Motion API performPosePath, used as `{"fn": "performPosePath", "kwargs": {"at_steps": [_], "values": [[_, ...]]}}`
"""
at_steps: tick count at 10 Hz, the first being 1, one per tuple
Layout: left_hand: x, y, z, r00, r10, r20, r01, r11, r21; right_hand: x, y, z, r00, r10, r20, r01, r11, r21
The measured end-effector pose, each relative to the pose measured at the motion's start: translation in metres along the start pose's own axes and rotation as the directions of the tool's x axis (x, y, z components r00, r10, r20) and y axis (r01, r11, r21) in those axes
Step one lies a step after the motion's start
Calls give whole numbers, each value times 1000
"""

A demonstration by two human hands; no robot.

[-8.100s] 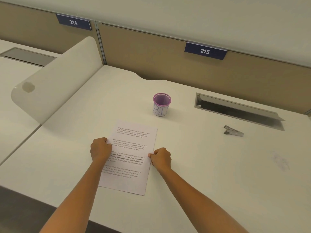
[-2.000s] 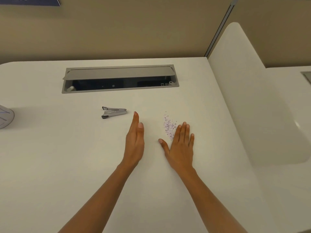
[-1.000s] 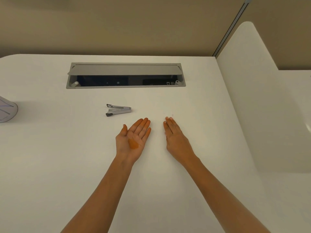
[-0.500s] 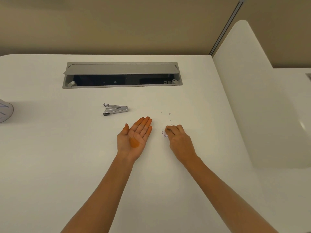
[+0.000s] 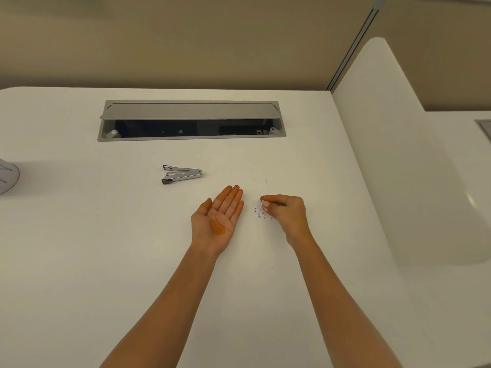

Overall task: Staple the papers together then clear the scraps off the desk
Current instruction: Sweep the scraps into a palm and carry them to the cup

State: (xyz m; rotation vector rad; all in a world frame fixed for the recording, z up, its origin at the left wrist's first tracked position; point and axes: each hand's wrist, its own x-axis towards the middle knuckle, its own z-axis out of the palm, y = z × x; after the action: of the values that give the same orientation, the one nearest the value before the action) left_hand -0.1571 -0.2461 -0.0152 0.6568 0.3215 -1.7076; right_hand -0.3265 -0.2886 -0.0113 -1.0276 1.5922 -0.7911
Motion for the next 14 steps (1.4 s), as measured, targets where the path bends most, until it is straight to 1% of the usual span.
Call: {"fn": "performPosePath", "kwargs": {"at_steps": [1, 2, 3, 4, 5, 6, 7, 8, 9, 10, 11, 12, 13, 14], "values": [[2, -2, 1, 1000, 3, 0, -3, 1000, 3, -10, -12, 1, 996, 11, 91, -23, 992, 127], [3, -6, 6, 1000, -12, 25, 12, 1000, 2, -29, -26, 17, 982, -47, 183, 10, 981, 194], [2, -9, 10, 998, -28, 50, 29, 1000, -13, -42, -29, 33, 974, -89, 210, 59, 988, 143], [0, -14, 16, 996, -27, 82, 28, 1000, -5, -59, -26, 46, 971, -150, 184, 169, 981, -95], [-2, -15, 18, 994, -16, 108, 16, 1000, 3, -69, -27, 57, 955, -238, 180, 269, 947, -177], [-4, -14, 17, 988, -9, 155, 10, 1000, -2, -77, -29, 95, 948, -317, 0, 201, 600, 774], [-5, -13, 17, 983, -4, 183, 5, 1000, -5, -86, -25, 104, 990, -136, -38, 33, -38, 999], [-8, -13, 18, 972, -4, 236, 6, 1000, -10, -57, -34, 118, 990, -33, 135, -135, -463, 876], [-9, -12, 19, 965, 0, 262, 2, 1000, -9, -69, -37, 126, 988, 69, 136, -104, -347, 932], [-10, -11, 18, 963, 6, 268, 0, 1000, -23, -76, -54, 125, 962, 271, -22, 46, -83, 996], [-11, -9, 18, 964, 6, 265, 0, 1000, -25, -78, -55, 118, 984, 176, 25, -27, 9, 1000], [-12, -5, 21, 965, -4, 262, 20, 998, -58, -86, -55, 88, 950, -274, -149, 312, 842, 440], [-12, -2, 24, 966, -7, 257, 36, 994, -107, -80, -62, 59, 985, -170, 38, 153, 950, 272], [-13, 0, 27, 970, 0, 243, 33, 991, -130, -62, -75, 27, 993, -37, 108, -39, 780, 625]]}}
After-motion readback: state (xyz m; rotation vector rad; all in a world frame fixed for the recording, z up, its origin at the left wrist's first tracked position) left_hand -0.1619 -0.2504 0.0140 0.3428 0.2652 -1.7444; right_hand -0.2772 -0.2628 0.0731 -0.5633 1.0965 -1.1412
